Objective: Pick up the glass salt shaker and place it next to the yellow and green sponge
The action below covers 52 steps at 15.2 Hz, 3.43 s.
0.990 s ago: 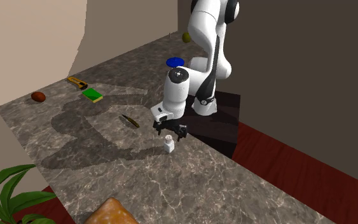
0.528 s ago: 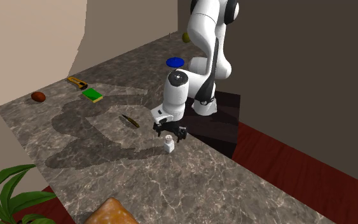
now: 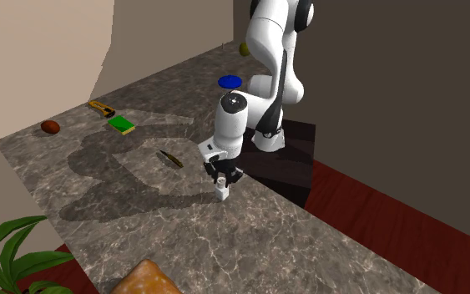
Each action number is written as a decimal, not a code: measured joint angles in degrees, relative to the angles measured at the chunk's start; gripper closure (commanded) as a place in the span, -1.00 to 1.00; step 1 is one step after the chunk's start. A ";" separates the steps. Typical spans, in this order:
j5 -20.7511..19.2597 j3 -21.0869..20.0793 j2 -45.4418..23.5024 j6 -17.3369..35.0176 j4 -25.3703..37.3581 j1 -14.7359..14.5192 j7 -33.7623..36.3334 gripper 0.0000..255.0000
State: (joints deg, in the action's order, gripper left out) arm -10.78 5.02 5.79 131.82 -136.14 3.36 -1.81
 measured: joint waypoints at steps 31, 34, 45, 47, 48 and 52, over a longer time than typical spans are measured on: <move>1.55 -0.61 7.73 -20.52 12.90 -0.51 -2.62 1.00; 1.65 -0.58 8.16 -22.69 14.67 -0.49 -3.04 1.00; 0.25 6.51 8.29 -20.88 14.29 4.03 -13.79 1.00; -0.01 8.15 8.26 -20.44 14.28 5.06 -16.25 1.00; -0.07 9.04 7.82 -20.08 14.55 5.57 -17.59 1.00; 0.16 12.92 5.24 -18.30 16.18 7.78 -23.60 1.00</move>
State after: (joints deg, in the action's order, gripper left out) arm -10.62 17.94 11.04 113.52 -119.96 11.14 -25.41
